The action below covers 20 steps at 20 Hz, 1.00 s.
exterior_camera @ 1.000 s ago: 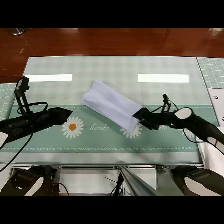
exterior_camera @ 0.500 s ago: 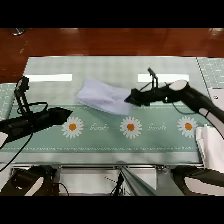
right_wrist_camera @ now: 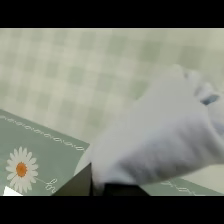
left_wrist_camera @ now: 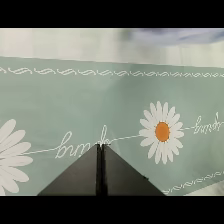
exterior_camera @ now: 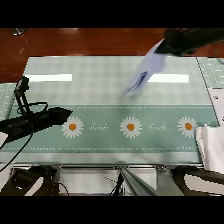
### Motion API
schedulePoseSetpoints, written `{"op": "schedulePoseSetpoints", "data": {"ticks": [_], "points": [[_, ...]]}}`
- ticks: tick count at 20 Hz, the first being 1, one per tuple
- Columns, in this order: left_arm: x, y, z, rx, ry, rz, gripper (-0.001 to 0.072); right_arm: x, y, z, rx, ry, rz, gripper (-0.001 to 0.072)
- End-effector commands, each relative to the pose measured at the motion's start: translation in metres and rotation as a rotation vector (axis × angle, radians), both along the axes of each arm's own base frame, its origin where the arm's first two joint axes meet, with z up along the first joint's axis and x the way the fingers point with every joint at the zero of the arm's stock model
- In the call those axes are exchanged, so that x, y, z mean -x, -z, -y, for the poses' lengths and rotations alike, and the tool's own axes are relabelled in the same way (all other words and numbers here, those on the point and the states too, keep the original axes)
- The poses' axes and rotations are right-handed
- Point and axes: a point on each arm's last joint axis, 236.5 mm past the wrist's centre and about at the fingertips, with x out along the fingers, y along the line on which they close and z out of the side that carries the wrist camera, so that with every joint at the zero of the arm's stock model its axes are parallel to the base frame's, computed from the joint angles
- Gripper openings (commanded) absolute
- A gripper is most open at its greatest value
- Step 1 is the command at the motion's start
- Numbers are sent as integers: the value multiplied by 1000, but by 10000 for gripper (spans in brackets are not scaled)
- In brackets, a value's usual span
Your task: Fold the shirts.
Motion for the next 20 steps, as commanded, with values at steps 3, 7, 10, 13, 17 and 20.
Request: {"op": "schedulePoseSetpoints", "data": {"ticks": [3, 7, 10, 13, 17, 20], "points": [[0, 0, 0, 0, -1, -1, 18, 50, -54, 140, 73, 300, -48, 20], [-1, -1, 0, 2, -3, 4, 18, 103, -59, 229, 82, 557, -116, 20], [-1, -1, 0, 2, -3, 6, 18, 147, -59, 275, 118, 767, -132, 20], [-3, -2, 0, 4, -8, 14, 18, 200, -38, 294, 174, 907, -199, 20], [-18, -15, -2, 27, -46, 85, 18, 292, 4, 316, 341, 1145, -382, 21], [-30, -27, -4, 56, -79, 144, 18, 351, 17, 317, 436, 1328, -479, 21]]}}
